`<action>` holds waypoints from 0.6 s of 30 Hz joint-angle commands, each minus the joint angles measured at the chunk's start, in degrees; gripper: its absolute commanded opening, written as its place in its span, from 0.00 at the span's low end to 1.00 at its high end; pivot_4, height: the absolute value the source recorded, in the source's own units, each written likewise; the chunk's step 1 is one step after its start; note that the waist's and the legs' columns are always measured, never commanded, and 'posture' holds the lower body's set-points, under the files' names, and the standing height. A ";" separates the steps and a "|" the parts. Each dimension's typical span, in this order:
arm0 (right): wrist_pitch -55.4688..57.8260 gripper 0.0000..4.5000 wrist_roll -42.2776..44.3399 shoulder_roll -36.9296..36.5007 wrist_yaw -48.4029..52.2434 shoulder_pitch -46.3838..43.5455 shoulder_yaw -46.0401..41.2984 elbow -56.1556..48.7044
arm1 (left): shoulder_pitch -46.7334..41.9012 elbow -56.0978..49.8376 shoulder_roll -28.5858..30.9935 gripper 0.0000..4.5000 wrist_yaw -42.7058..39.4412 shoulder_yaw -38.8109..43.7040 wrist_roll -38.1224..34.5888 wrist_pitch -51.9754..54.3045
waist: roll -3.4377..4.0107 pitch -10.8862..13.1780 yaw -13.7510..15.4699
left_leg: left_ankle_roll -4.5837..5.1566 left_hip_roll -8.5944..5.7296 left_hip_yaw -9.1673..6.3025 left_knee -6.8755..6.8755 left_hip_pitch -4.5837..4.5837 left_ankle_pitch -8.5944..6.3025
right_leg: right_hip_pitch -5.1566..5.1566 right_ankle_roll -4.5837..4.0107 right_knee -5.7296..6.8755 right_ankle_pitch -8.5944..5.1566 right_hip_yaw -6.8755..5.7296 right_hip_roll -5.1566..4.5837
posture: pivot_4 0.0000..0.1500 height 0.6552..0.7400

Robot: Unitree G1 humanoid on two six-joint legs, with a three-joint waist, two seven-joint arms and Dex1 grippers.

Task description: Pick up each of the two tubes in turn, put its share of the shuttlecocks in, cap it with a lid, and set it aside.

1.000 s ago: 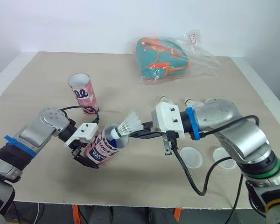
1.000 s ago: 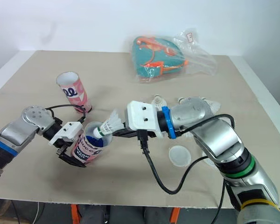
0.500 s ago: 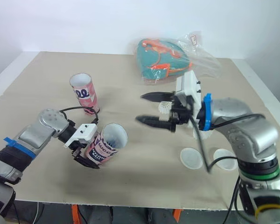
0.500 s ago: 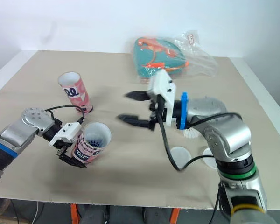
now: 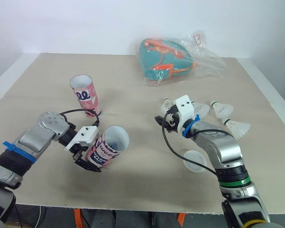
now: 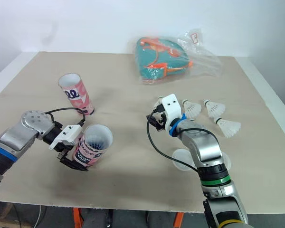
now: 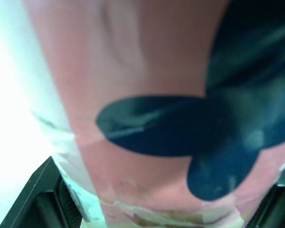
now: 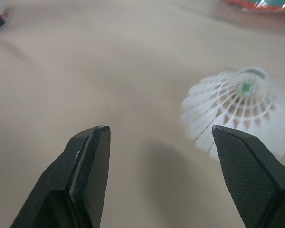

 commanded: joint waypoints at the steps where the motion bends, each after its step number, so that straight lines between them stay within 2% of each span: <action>1: -3.40 0.82 -2.08 1.68 -0.88 -2.73 -0.71 5.28 | 0.54 -1.42 -0.35 0.81 0.08 0.88 0.39 1.23 | 0.00 0.00 0.02 | 0.00 0.00 0.00 0.01 0.00 0.00 | 0.00 0.01 0.00 0.01 0.00 0.00 | 1.00 1.00; 12: -13.39 0.82 -8.71 6.13 -5.44 -11.41 -1.34 25.37 | 1.20 -3.86 -1.20 0.81 0.08 2.31 0.80 3.75 | 0.02 0.02 -0.01 | -0.01 0.00 0.00 0.00 -0.01 0.00 | 0.00 0.02 0.00 0.01 0.00 0.00 | 1.00 1.00; 18: -16.71 0.82 -10.83 6.77 -7.50 -13.91 -1.83 29.54 | 2.19 -5.47 -1.35 0.81 0.08 3.36 1.03 5.05 | 0.02 0.02 -0.04 | -0.01 0.00 0.00 -0.02 -0.01 0.00 | -0.03 0.00 0.00 0.02 0.00 0.00 | 1.00 1.00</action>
